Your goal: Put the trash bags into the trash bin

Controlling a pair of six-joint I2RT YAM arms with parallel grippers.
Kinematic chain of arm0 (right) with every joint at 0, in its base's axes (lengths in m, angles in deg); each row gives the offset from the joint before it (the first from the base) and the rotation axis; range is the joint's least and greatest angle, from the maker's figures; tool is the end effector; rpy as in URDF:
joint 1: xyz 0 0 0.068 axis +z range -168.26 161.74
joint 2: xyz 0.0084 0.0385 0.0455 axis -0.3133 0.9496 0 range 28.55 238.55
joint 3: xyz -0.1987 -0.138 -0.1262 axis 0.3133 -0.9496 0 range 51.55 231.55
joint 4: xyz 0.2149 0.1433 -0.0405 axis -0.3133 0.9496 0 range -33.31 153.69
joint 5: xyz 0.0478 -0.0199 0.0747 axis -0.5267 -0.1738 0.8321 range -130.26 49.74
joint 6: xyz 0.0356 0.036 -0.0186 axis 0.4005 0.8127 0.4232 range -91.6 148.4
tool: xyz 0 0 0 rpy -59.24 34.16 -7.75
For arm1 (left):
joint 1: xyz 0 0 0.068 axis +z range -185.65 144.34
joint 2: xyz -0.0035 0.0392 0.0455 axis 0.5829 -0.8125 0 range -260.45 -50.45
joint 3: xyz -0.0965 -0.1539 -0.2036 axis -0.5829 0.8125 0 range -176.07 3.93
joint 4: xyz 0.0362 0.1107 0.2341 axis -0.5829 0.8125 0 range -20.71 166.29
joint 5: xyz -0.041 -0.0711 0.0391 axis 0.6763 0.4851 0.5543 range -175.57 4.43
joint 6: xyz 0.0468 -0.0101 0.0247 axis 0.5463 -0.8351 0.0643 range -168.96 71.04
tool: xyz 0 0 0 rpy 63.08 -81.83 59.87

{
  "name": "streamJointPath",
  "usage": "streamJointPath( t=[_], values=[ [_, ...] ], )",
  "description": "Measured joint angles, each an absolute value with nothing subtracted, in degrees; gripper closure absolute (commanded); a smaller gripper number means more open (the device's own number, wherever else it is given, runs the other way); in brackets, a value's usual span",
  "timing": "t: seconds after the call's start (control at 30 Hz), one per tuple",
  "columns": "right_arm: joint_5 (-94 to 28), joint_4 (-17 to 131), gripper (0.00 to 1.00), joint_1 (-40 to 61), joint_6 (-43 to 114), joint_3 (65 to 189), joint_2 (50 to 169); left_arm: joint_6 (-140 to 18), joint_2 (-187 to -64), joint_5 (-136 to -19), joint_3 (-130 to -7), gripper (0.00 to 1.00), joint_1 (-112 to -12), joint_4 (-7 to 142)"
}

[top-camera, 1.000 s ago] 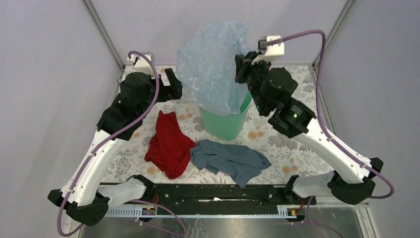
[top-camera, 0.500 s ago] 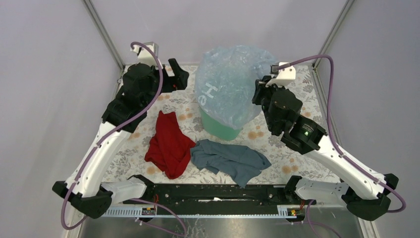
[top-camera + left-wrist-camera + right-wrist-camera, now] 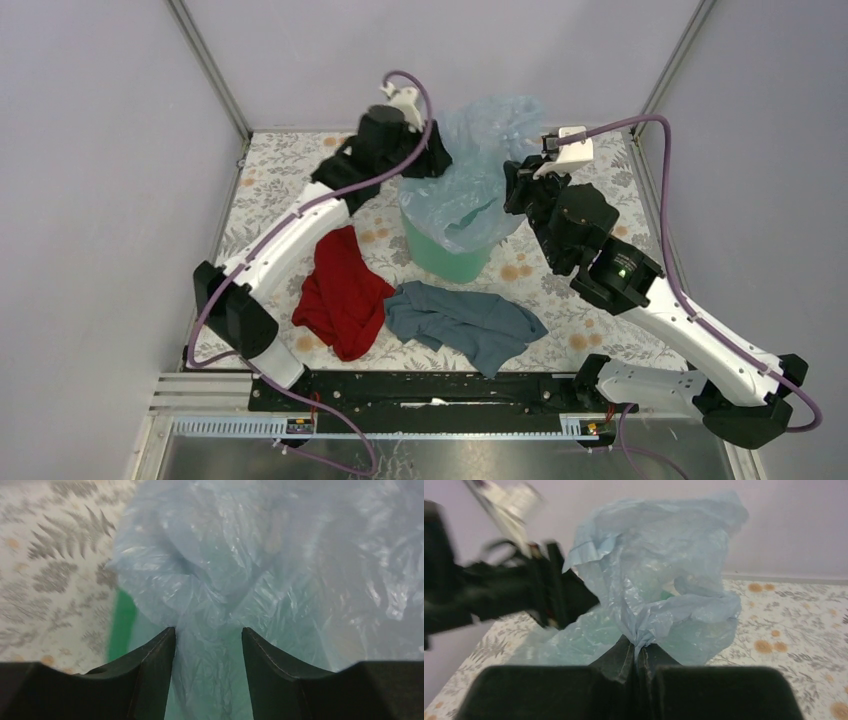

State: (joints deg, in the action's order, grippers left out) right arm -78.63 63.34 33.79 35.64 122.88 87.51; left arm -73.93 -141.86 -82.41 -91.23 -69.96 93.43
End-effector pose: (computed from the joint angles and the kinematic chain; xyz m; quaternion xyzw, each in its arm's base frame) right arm 0.1477 0.1534 0.4609 -0.0163 0.6787 0.1548 0.7177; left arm 0.3044 -0.2100 0.4153 0.0824 0.8168 -0.3017 0.4847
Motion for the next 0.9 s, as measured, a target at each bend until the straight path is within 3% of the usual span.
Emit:
streamJointPath(
  t=[0.2, 0.37, 0.63, 0.77, 0.9],
  values=[
    [-72.99, 59.61, 0.99, 33.79, 33.17, 123.93, 91.05, -72.91, -143.74, -84.73, -82.81, 0.52, -76.63, 93.17],
    [-70.76, 54.91, 0.99, 33.79, 29.94, 121.28, 93.49, -72.64, -143.74, -86.58, -78.07, 0.46, -76.49, 93.72],
    [-71.0, 52.96, 1.0, 31.69, 27.16, 118.11, 97.1, -71.18, -141.95, -86.87, -81.06, 0.38, -75.53, 95.33],
    [-71.0, 53.14, 1.0, 29.77, 27.25, 118.24, 97.19, -70.72, -139.85, -86.69, -82.9, 0.18, -75.27, 95.62],
    [-68.86, 55.1, 1.0, 25.55, 30.2, 119.49, 97.21, -70.5, -135.57, -86.87, -82.86, 0.07, -74.55, 96.8]
  ],
)
